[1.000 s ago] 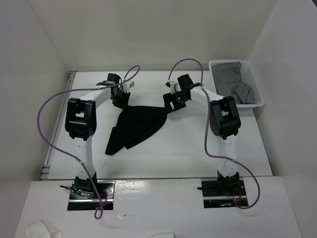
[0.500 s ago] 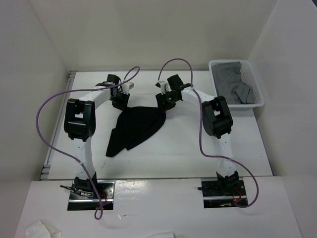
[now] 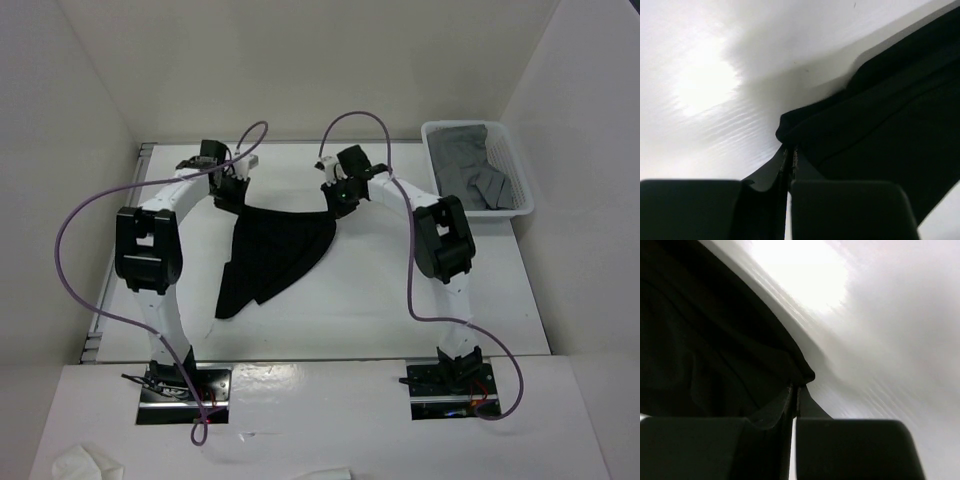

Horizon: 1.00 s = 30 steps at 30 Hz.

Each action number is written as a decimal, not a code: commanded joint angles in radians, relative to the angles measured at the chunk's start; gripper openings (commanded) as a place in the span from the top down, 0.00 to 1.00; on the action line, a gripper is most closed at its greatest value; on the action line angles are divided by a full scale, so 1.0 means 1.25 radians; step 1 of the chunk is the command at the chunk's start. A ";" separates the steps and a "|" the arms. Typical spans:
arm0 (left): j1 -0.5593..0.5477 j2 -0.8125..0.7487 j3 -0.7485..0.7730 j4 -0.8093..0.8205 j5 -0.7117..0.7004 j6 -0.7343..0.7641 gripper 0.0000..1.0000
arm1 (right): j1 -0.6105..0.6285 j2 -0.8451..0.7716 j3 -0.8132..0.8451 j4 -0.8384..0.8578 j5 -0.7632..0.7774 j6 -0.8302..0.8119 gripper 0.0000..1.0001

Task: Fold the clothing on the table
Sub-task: Flatten the skirt out

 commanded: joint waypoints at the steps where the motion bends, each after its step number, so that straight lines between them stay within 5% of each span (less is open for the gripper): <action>1: 0.019 -0.129 0.093 -0.026 -0.028 0.022 1.00 | -0.031 -0.156 0.073 -0.045 0.066 -0.048 1.00; 7: 0.026 -0.234 0.201 -0.085 -0.019 0.031 1.00 | -0.031 -0.333 0.100 -0.071 0.094 -0.094 1.00; 14: 0.026 -0.455 0.136 -0.085 0.069 0.035 1.00 | -0.031 -0.499 0.041 -0.107 0.048 -0.126 1.00; 30: 0.026 -0.722 -0.051 -0.289 0.285 0.121 1.00 | -0.056 -0.692 -0.121 -0.347 -0.331 -0.310 1.00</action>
